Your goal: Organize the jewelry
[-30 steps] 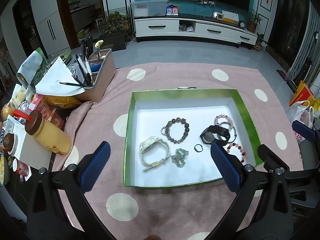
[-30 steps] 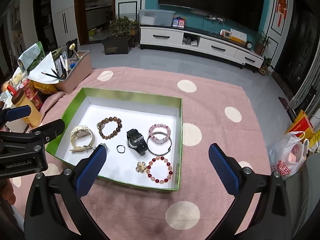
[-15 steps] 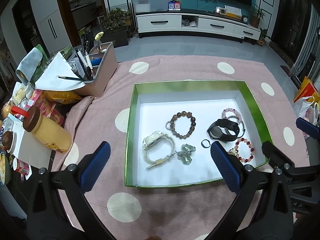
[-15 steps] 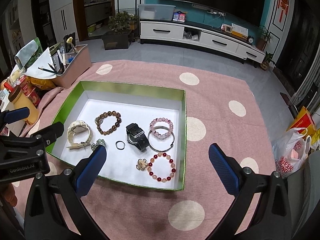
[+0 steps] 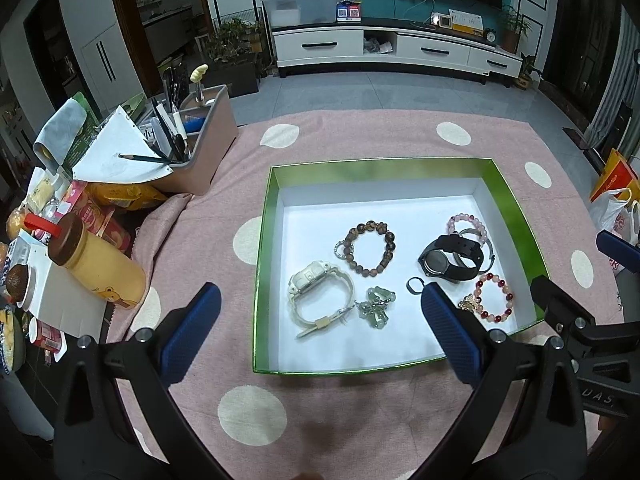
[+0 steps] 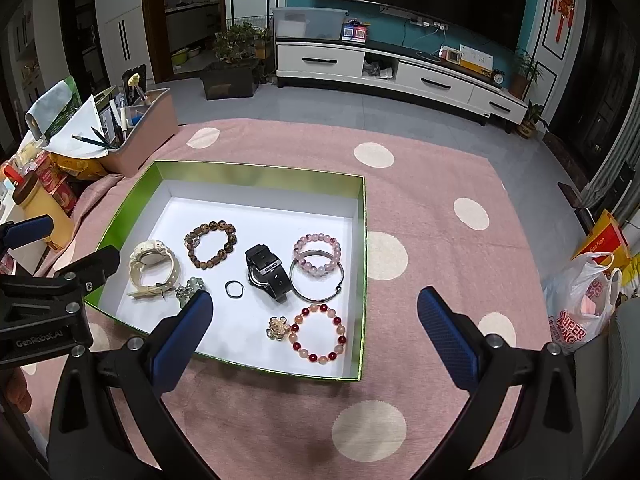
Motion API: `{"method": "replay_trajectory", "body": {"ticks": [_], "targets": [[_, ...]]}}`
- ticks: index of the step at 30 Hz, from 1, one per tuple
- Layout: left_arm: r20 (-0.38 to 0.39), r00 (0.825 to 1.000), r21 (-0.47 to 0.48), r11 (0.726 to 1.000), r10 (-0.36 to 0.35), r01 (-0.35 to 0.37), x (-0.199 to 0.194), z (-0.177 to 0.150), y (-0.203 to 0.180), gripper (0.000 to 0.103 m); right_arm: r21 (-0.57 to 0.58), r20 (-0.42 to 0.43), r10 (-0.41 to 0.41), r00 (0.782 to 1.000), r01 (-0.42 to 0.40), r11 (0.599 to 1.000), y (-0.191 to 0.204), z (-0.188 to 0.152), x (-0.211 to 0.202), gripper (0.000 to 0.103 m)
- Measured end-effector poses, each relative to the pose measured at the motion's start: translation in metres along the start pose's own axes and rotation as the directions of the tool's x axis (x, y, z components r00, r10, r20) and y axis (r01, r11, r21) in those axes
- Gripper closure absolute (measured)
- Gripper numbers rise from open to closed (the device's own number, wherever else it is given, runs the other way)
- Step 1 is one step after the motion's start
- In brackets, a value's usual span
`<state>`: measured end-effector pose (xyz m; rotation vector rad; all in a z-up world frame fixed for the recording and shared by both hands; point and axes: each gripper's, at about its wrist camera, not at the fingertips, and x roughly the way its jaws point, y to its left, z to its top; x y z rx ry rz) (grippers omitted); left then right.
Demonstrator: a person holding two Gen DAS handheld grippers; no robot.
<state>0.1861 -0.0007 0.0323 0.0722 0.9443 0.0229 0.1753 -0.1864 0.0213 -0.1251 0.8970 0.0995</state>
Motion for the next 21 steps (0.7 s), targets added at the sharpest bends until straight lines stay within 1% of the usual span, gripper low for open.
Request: {"method": "replay_trajectory", "body": {"ticks": [21], "targets": [[0.008, 1.000, 0.003, 1.000, -0.005, 0.005, -0.0019, -0.0004, -0.0015, 0.002, 0.000, 0.000, 0.001, 1.000, -0.001, 1.000, -0.0009, -0.0008, 0.0012, 0.001]]}}
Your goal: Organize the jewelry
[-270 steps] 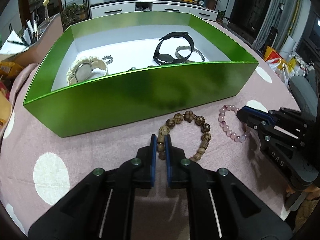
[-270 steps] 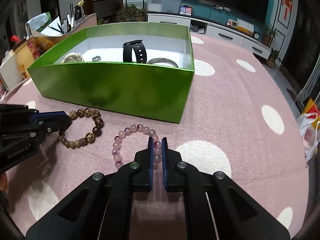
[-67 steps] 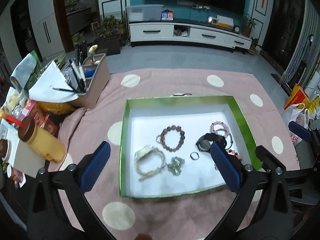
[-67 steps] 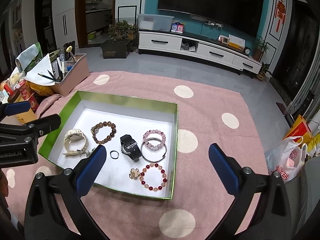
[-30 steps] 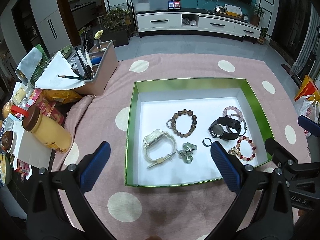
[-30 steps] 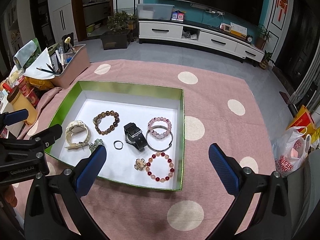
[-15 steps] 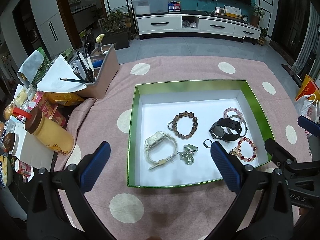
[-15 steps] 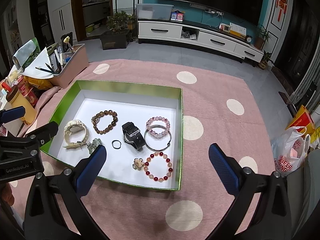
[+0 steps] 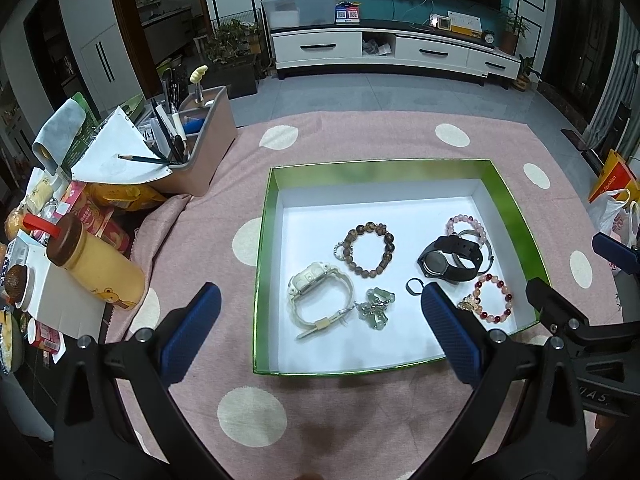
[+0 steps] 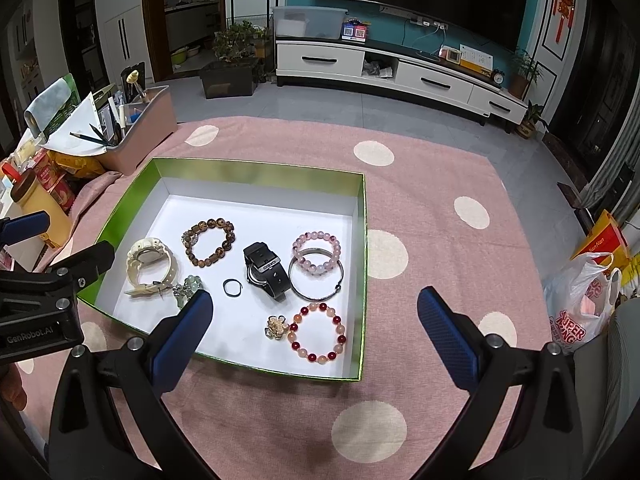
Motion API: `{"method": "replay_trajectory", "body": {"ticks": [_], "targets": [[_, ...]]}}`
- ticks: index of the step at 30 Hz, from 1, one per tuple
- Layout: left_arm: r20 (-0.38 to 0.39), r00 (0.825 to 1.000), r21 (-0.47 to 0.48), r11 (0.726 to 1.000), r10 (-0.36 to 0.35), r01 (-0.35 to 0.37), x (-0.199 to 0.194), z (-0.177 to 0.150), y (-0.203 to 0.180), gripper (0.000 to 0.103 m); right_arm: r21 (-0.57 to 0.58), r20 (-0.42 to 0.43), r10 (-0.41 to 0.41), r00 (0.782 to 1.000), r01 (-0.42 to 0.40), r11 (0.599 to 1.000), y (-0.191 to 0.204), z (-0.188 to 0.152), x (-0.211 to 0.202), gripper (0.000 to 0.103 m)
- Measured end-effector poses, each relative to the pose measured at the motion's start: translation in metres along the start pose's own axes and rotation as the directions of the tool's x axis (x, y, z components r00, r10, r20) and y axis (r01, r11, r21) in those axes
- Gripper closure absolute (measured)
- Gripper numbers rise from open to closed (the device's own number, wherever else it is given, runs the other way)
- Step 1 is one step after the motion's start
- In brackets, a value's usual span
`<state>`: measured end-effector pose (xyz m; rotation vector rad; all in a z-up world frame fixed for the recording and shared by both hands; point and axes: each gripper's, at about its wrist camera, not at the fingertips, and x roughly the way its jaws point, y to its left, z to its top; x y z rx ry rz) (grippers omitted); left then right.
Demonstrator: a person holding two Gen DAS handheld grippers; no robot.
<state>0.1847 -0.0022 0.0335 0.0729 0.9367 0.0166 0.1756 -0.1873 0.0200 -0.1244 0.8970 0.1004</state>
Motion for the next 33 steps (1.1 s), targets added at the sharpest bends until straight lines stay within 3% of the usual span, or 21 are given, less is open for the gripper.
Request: {"method": "replay_trajectory", "body": {"ticks": [33], "targets": [[0.004, 1.000, -0.001, 1.000, 0.012, -0.012, -0.0013, 0.0024, 0.0029, 0.002, -0.001, 0.005, 0.002, 1.000, -0.002, 1.000, 0.0013, -0.0016, 0.0011, 0.001]]}}
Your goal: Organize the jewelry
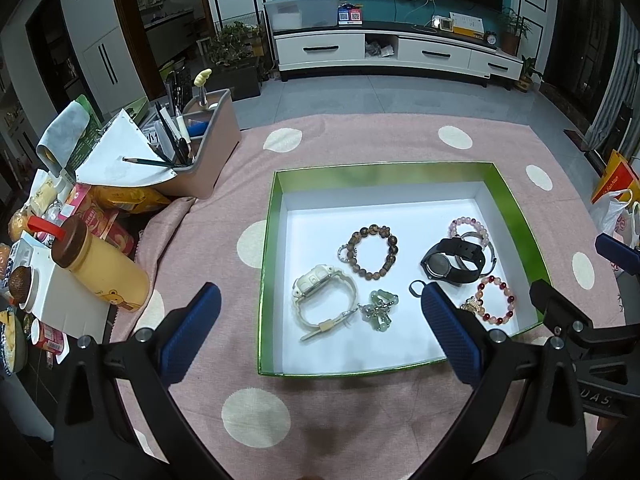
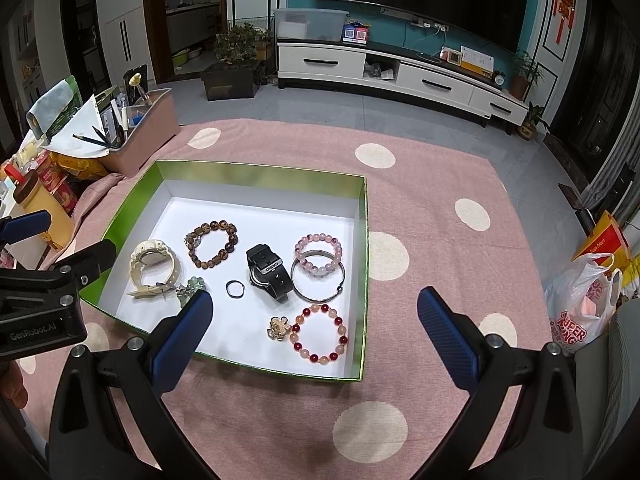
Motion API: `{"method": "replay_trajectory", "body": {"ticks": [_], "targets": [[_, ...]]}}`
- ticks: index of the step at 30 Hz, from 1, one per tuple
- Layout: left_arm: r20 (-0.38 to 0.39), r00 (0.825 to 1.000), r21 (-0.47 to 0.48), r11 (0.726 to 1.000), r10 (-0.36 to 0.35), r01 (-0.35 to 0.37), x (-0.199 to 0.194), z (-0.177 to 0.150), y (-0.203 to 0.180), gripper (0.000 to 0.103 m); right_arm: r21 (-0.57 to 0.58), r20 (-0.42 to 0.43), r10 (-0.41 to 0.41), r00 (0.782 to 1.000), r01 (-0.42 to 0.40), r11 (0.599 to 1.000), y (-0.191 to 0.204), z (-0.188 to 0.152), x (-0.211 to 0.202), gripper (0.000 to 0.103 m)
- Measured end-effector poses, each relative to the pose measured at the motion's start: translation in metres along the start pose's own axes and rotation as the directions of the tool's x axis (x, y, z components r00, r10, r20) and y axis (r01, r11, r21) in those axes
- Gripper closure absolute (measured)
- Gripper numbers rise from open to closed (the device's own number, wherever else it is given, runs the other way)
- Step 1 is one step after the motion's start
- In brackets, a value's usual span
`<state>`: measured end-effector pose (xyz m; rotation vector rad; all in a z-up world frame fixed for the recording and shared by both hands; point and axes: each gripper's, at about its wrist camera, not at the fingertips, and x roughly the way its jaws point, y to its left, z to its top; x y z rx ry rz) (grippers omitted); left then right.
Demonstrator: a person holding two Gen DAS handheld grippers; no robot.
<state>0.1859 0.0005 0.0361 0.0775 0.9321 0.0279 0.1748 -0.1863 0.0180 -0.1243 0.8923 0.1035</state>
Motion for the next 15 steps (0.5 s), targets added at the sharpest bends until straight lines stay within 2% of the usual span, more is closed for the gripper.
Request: {"method": "replay_trajectory", "body": {"ticks": [15], "targets": [[-0.005, 1.000, -0.008, 1.000, 0.003, -0.003, 0.0006, -0.0008, 0.0012, 0.002, 0.001, 0.001, 0.001, 1.000, -0.001, 1.000, 0.0010, 0.0002, -0.0002, 0.001]]}}
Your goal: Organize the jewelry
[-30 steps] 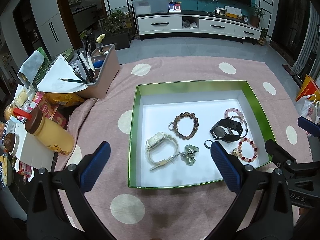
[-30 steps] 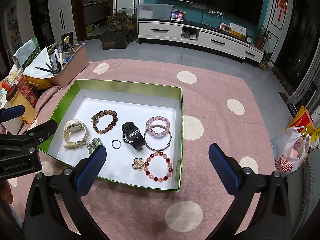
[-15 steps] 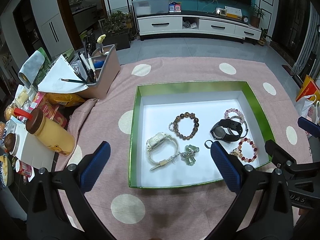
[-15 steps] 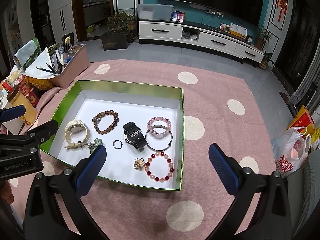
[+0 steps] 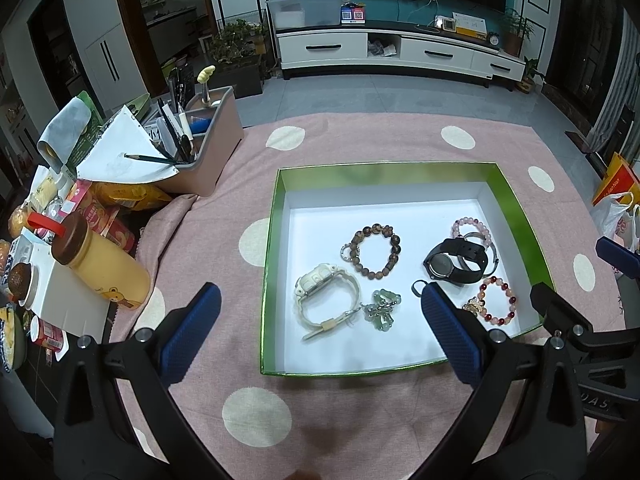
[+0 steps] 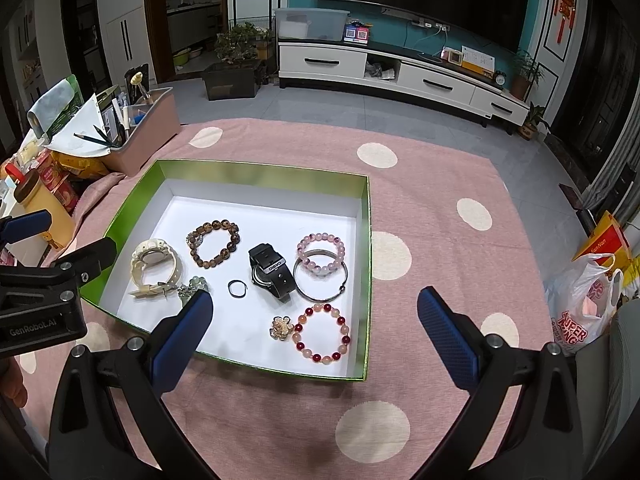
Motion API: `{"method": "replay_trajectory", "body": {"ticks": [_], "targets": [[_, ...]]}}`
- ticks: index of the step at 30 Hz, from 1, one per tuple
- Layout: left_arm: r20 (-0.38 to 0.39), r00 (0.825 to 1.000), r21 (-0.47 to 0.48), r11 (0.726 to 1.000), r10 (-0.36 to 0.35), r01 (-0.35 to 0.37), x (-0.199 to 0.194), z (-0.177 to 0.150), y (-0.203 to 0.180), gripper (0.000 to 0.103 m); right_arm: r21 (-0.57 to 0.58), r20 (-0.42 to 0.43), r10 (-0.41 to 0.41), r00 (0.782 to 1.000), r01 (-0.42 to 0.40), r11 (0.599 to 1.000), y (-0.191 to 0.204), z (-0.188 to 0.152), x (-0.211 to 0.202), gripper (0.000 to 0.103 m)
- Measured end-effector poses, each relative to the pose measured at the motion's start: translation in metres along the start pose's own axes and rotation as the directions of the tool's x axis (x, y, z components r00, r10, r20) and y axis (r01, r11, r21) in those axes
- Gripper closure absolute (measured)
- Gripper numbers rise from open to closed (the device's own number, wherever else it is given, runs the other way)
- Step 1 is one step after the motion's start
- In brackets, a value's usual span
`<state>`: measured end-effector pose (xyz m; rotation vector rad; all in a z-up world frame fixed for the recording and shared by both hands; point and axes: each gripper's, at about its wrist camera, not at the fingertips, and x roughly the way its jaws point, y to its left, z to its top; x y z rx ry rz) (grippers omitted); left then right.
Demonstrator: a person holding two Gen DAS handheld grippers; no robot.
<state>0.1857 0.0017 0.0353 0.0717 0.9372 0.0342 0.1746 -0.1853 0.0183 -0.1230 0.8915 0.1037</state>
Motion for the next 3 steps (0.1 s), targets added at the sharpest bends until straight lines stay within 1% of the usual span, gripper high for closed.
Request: {"method": "replay_trajectory", "body": {"ticks": [3], "targets": [[-0.002, 1.000, -0.004, 1.000, 0.001, -0.001, 0.0000, -0.0005, 0.0016, 0.002, -0.001, -0.001, 0.000, 1.000, 0.000, 1.000, 0.0001, 0.0000, 0.0001, 0.001]]}}
